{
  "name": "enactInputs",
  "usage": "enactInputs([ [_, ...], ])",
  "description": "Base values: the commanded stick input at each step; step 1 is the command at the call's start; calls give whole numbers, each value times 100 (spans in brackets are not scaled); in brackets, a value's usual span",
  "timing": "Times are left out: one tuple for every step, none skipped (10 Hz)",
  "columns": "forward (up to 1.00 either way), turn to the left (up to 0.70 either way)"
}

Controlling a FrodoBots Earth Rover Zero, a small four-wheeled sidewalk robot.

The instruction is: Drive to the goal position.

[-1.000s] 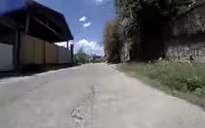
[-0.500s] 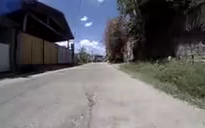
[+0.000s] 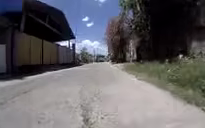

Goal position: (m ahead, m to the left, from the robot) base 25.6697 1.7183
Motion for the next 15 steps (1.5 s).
enactInputs([
  [100, 0],
  [100, 0],
  [100, 0],
  [100, 2],
  [100, 2],
  [100, 0],
  [100, 0],
  [100, 0],
  [100, 0],
  [100, 0],
  [100, 0],
  [100, 0],
  [100, -8],
  [100, -40],
  [100, -40],
])
